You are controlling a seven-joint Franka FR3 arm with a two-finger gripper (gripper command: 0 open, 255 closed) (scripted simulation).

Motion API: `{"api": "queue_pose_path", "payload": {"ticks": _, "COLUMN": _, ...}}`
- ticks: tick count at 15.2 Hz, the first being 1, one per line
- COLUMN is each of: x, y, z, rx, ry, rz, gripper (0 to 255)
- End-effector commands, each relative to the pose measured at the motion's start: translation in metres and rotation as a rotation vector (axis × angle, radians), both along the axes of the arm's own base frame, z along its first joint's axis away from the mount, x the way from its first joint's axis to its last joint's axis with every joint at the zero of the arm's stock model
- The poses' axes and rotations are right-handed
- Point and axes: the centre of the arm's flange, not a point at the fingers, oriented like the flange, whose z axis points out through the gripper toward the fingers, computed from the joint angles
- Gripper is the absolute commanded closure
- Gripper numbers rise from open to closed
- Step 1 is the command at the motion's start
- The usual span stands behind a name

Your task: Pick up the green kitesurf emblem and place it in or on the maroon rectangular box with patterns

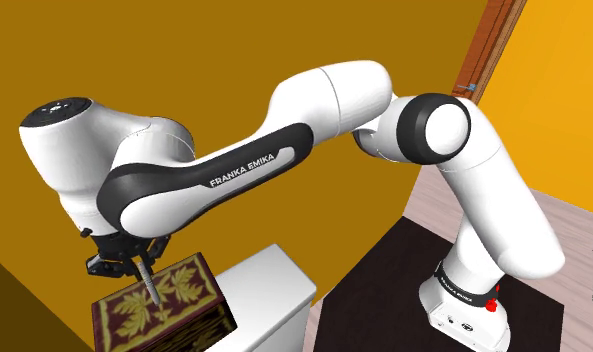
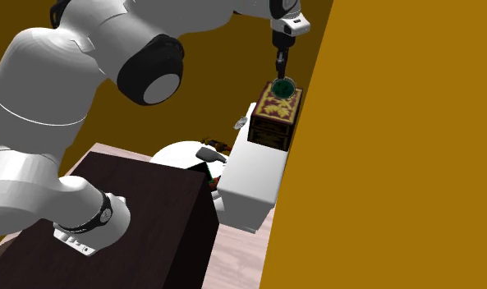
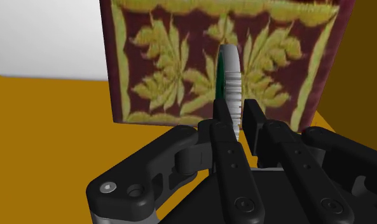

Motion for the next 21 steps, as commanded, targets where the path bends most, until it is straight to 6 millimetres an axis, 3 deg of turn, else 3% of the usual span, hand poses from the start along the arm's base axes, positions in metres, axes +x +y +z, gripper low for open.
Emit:
{"api": "queue_pose_path", "payload": {"ticks": 1, "x": -0.001, "y": 0.001, "z": -0.01, "rx": 0.0, "ry": 0.0, "rz": 0.0, "gripper": 255}}
{"api": "queue_pose_path", "payload": {"ticks": 4, "x": -0.001, "y": 0.001, "z": -0.026, "rx": 0.0, "ry": 0.0, "rz": 0.0, "gripper": 255}}
{"api": "queue_pose_path", "payload": {"ticks": 12, "x": -0.001, "y": 0.001, "z": -0.026, "rx": 0.0, "ry": 0.0, "rz": 0.0, "gripper": 255}}
{"api": "queue_pose_path", "payload": {"ticks": 13, "x": -0.002, "y": 0.001, "z": -0.026, "rx": 0.001, "ry": 0.0, "rz": 0.0, "gripper": 0}}
{"api": "queue_pose_path", "payload": {"ticks": 18, "x": -0.001, "y": 0.001, "z": -0.026, "rx": 0.0, "ry": 0.0, "rz": 0.0, "gripper": 0}}
{"api": "queue_pose_path", "payload": {"ticks": 21, "x": -0.004, "y": 0.001, "z": 0.014, "rx": 0.0, "ry": 0.0, "rz": 0.0, "gripper": 0}}
